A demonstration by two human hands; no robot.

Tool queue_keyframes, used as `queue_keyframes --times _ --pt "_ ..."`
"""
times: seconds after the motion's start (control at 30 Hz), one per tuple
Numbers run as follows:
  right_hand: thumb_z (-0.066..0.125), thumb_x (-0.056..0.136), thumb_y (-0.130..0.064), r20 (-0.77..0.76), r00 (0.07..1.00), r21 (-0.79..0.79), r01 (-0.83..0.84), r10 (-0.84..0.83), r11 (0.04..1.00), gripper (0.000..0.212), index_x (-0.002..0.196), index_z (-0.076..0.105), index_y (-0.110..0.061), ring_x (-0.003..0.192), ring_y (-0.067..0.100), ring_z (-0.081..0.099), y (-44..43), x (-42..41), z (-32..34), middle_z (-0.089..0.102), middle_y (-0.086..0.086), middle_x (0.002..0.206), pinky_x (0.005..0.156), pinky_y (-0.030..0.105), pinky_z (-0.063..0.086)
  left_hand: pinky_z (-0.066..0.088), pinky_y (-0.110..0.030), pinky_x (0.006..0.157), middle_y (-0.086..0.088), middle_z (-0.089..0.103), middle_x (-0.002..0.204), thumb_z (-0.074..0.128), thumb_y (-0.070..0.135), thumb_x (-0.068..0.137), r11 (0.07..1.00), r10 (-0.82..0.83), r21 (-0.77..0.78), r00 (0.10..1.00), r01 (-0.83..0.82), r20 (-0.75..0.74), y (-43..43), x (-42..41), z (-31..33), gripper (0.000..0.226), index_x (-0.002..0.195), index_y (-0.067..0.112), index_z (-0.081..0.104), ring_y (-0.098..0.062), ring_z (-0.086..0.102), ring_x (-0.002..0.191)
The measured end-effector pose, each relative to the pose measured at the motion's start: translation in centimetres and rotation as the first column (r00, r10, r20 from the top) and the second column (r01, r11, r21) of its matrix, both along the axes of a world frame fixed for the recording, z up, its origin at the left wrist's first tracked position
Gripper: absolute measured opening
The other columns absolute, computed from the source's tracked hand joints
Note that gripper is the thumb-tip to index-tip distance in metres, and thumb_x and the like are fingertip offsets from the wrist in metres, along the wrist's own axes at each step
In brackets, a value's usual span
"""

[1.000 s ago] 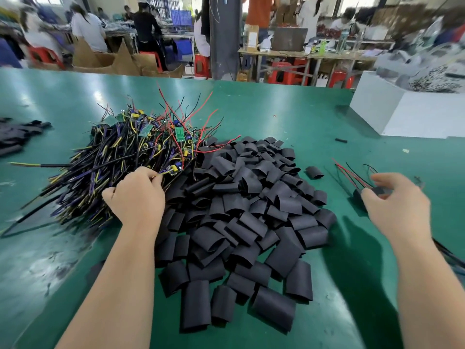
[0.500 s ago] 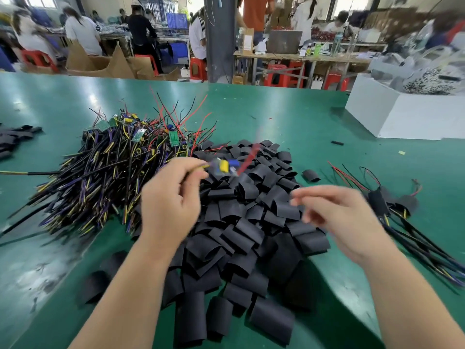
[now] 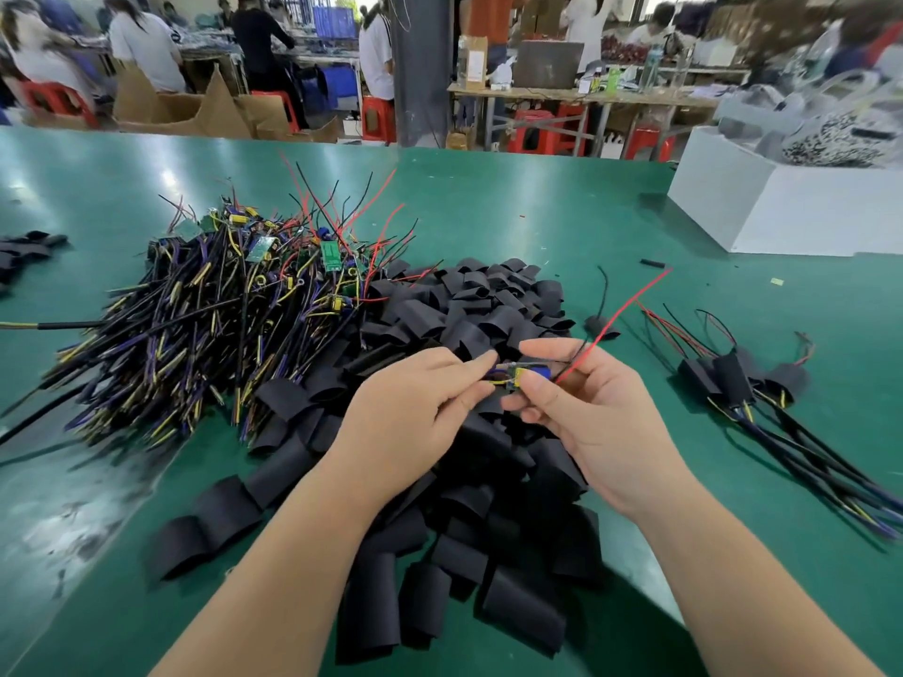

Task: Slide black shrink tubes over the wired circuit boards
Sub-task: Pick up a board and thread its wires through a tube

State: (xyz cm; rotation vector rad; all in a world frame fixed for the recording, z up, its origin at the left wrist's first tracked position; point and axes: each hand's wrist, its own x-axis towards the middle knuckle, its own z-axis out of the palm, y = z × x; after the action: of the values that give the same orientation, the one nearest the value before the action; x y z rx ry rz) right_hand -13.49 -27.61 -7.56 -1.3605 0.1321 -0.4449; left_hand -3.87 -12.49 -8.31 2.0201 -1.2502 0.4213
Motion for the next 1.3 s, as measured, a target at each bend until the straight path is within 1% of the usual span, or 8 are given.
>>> queue_keyframes --times 0.2,0.3,0.4,0.8,0.9,1.0,1.13,1.3 --pt "0.07 0.082 0.0 -0.096 0.993 -0.306 0.033 -0.065 0.952 0.046 0.114 0.054 -0.027 0.074 0.008 0.068 0.1 -0.1 0.3 0.074 -0.006 0.085 0.07 0.018 0.053 0.051 -0.027 0.06 0.006 0.071 0.075 0.06 0.025 0.088 0.98 -0.022 -0.198 0.969 -0.028 -0.245 0.0 0.1 -0.2 0.02 0.099 0.022 0.076 -0.002 0.061 0.057" --pt "0.08 0.075 -0.021 -0.212 0.955 -0.719 -0.009 -0.207 0.695 0.035 0.099 0.058 -0.031 0.069 0.007 0.058 -0.1 -0.1 -0.3 0.064 -0.01 0.085 0.067 0.016 0.045 0.048 -0.029 0.064 0.008 0.07 0.072 0.06 0.021 0.088 0.972 0.073 -0.209 0.983 -0.108 -0.167 -0.1 0.4 -0.2 0.015 0.086 0.017 0.074 -0.005 0.062 0.067" --pt "0.079 0.074 -0.035 -0.264 0.944 -0.877 -0.15 -0.197 0.457 0.025 0.092 0.064 -0.027 0.068 -0.001 0.046 0.5 0.2 -0.9 0.053 -0.012 0.084 0.062 0.008 0.034 0.049 -0.027 0.066 0.015 0.068 0.07 0.06 0.02 0.087 0.961 0.11 -0.233 0.979 -0.149 -0.174 -0.1 0.6 -0.2 0.014 0.086 0.015 0.074 -0.004 0.063 0.072" --pt "0.082 0.07 -0.024 -0.254 0.949 -0.765 -0.079 -0.186 0.64 0.042 0.104 0.06 -0.033 0.061 -0.002 0.051 0.2 0.7 -0.8 0.06 -0.02 0.089 0.062 0.007 0.04 0.053 -0.022 0.07 0.018 0.071 0.077 0.065 0.024 0.086 0.948 -0.027 -0.312 0.955 -0.071 -0.297 0.8 0.9 0.6 0.013 0.087 0.036 0.071 -0.003 0.067 0.076" --pt "0.082 0.071 -0.015 -0.16 0.952 -0.58 0.123 -0.261 0.805 0.034 0.098 0.069 -0.031 0.066 -0.001 0.058 -1.7 0.2 0.2 0.069 -0.016 0.082 0.068 0.011 0.045 0.053 -0.018 0.073 0.013 0.073 0.08 0.065 0.019 0.085 0.931 -0.122 -0.366 0.925 -0.019 -0.359 1.3 1.0 1.2 0.014 0.09 0.031 0.072 -0.006 0.069 0.078" --pt "0.074 0.076 -0.009 -0.116 0.954 0.016 0.278 -0.275 0.96 0.019 0.092 0.069 -0.018 0.079 0.01 0.066 -3.5 -0.4 1.0 0.07 -0.001 0.087 0.069 0.019 0.048 0.053 -0.019 0.074 0.008 0.074 0.08 0.063 0.016 0.084 0.929 -0.204 -0.366 0.898 0.052 -0.39 1.8 1.0 1.8 0.015 0.087 0.026 0.073 -0.008 0.069 0.079" --pt "0.063 0.078 -0.023 0.018 0.984 0.708 0.112 -0.176 0.698 0.02 0.086 0.059 -0.004 0.096 0.025 0.071 -4.4 -0.8 2.0 0.065 0.014 0.101 0.065 0.024 0.056 0.05 -0.013 0.071 0.01 0.074 0.078 0.064 0.011 0.082 0.931 -0.309 -0.318 0.848 0.178 -0.431 1.9 0.4 2.2 0.022 0.083 0.03 0.075 -0.004 0.069 0.076" --pt "0.065 0.077 -0.019 0.12 0.984 0.858 -0.037 -0.129 0.513 0.03 0.09 0.06 0.008 0.085 0.027 0.073 -3.7 -0.9 2.6 0.068 0.019 0.091 0.07 0.029 0.06 0.046 -0.008 0.071 0.014 0.072 0.074 0.063 0.011 0.083 0.913 -0.407 -0.236 0.776 0.333 -0.481 2.0 0.0 2.3 0.02 0.084 0.027 0.075 0.002 0.066 0.075"
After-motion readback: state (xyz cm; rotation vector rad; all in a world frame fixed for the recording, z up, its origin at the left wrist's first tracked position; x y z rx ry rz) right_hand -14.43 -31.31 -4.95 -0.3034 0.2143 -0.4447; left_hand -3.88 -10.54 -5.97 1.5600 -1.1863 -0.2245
